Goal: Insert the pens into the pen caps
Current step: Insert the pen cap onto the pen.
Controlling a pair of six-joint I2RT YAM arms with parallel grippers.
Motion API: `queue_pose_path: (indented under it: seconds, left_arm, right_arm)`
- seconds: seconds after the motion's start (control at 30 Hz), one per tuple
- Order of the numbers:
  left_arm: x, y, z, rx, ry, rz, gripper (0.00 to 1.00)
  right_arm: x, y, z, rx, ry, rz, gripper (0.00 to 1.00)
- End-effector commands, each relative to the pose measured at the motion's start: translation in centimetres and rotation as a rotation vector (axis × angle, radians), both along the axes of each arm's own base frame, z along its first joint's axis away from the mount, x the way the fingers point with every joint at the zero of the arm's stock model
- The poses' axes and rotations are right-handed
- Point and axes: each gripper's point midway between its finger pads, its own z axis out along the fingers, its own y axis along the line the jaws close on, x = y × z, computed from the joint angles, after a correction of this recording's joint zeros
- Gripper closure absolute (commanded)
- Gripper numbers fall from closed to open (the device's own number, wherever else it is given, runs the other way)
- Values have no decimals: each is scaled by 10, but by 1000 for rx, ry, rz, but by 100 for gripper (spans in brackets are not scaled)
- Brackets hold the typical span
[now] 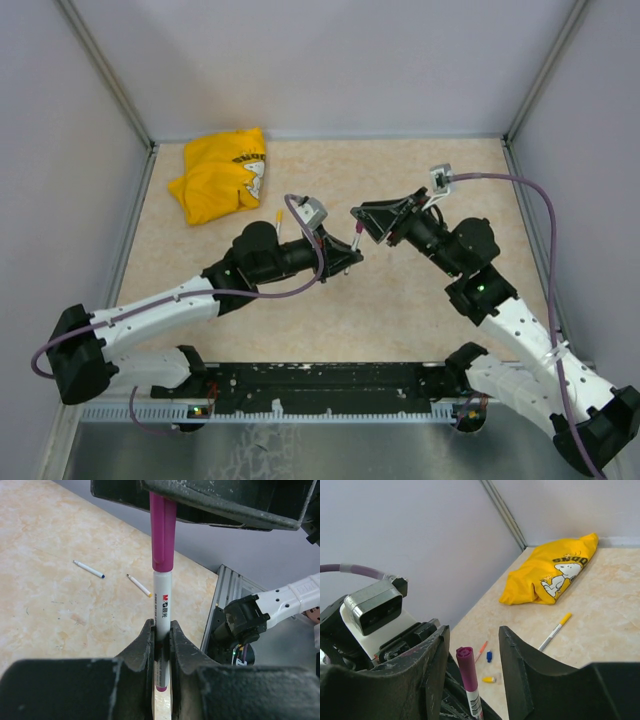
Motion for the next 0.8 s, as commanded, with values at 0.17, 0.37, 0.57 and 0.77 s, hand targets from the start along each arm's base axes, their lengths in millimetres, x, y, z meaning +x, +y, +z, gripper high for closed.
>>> queue_pose_path:
  seconds: [0.17, 0.37, 0.57, 0.77]
  left_arm:
    - [-4, -7, 19, -29, -37, -44, 100]
    - [-4, -7, 20, -30, -35, -41, 100]
    - [10, -7, 33, -25, -68, 21, 100]
    - [18, -10, 60, -65, -109, 50, 100]
  right_arm:
    - [-10, 2, 26, 13, -86, 42, 64]
    - [-9, 3, 19, -3, -76, 47, 82]
    - [-6, 5, -2, -50, -61, 48, 100]
    - [-8, 6, -19, -84, -68, 64, 100]
